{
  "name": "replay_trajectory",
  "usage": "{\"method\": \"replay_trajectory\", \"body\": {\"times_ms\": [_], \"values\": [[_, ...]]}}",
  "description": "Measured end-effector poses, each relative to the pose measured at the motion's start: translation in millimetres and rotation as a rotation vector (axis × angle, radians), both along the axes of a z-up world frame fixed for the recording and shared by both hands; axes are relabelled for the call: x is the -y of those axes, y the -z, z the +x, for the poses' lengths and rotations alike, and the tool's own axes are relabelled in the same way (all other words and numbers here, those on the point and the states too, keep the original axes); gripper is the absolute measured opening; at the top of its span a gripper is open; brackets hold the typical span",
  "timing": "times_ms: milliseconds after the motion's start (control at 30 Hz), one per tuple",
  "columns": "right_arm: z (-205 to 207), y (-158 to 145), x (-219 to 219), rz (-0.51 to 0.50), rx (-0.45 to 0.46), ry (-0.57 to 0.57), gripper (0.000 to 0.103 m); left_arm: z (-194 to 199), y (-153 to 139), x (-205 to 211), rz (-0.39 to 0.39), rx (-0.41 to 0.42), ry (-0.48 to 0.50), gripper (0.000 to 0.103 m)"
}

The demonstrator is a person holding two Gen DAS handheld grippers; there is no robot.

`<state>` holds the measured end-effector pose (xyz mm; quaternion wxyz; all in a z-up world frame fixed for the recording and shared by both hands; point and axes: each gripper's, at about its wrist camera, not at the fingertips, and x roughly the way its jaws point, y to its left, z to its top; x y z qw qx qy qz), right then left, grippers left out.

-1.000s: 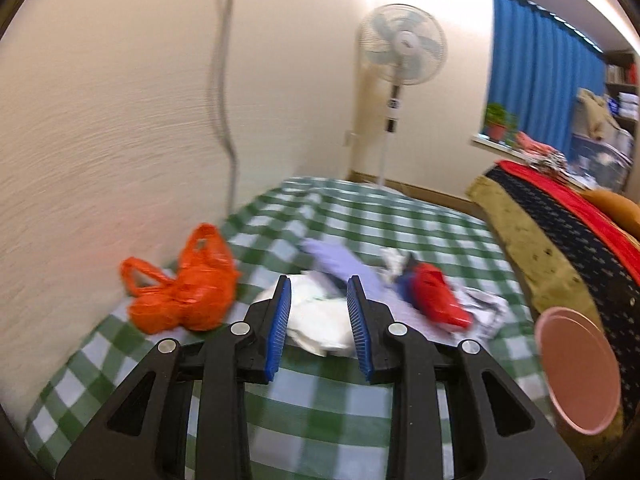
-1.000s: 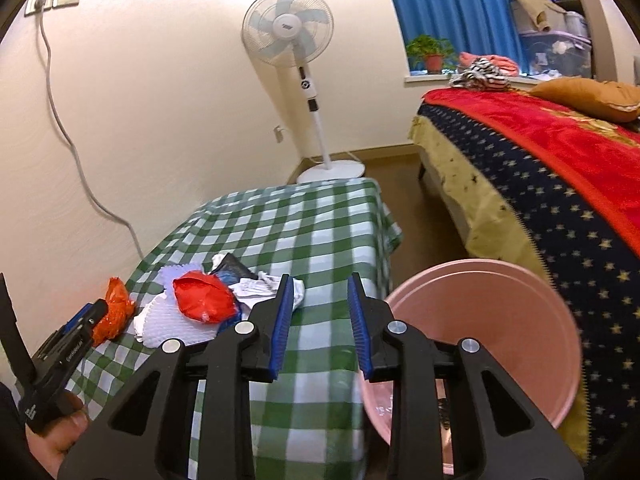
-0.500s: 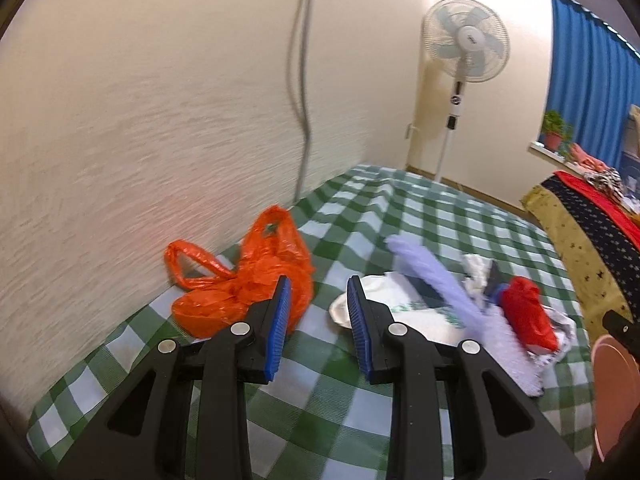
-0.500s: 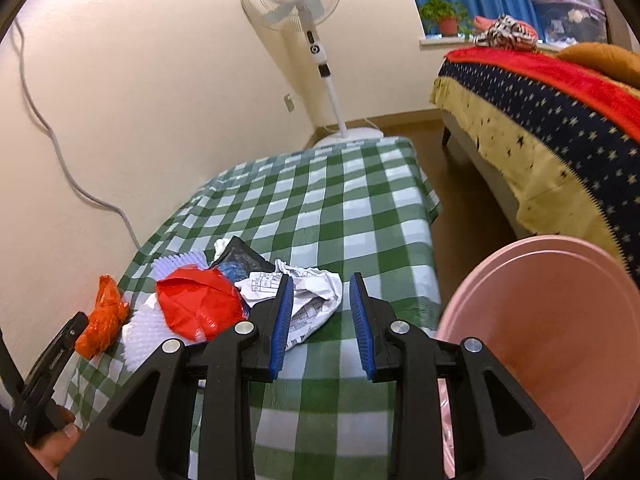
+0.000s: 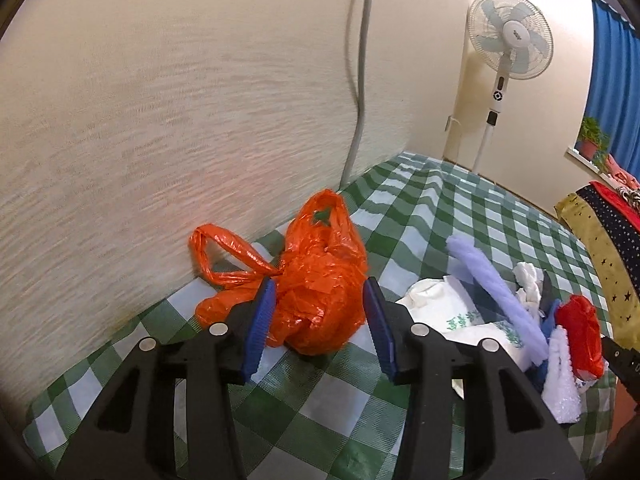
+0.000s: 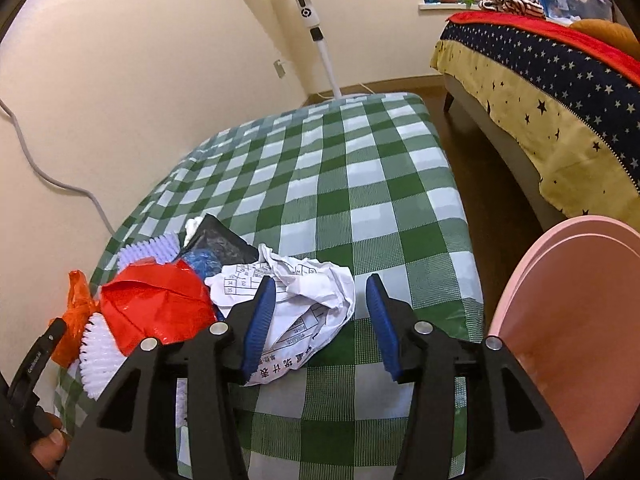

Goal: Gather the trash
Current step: 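Grasp the orange plastic bag with the left tool while the right tool grasps crumpled printed paper, then carry the orange bag and crumpled paper with both tools over the pink bin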

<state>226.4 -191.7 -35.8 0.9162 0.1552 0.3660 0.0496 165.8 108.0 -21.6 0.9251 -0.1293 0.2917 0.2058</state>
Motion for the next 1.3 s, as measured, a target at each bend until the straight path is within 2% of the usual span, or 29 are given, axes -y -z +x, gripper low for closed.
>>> {"method": "replay_trajectory", "body": {"times_ms": [100,167,200,333,400,500,967,1300], "values": [[2,4,-3,-0.013,-0.014,-0.006,0.040,4,5,-6,-0.039,-0.023,-0.011,0.045],[2,5,-5,-0.022,-0.020,-0.015,0.029,7,9,-10,-0.078,-0.045,-0.004,0.044],[2,6,-5,-0.025,-0.021,-0.018,0.027,8,11,-12,-0.092,-0.051,-0.002,0.038],[-1,4,-4,-0.025,-0.015,-0.023,0.011,9,15,-9,-0.112,-0.060,0.025,0.028],[-4,1,-2,-0.024,-0.004,-0.025,0.010,9,15,-6,-0.108,-0.059,0.037,0.022],[-9,-5,1,-0.031,0.018,-0.020,0.009,5,11,0,-0.092,-0.047,0.056,0.019],[-37,-35,15,-0.069,0.093,0.032,0.009,-15,-15,12,-0.082,0.022,0.138,0.019],[-67,-62,26,-0.096,0.141,0.064,0.008,-36,-35,28,-0.081,0.076,0.248,0.019]]}}
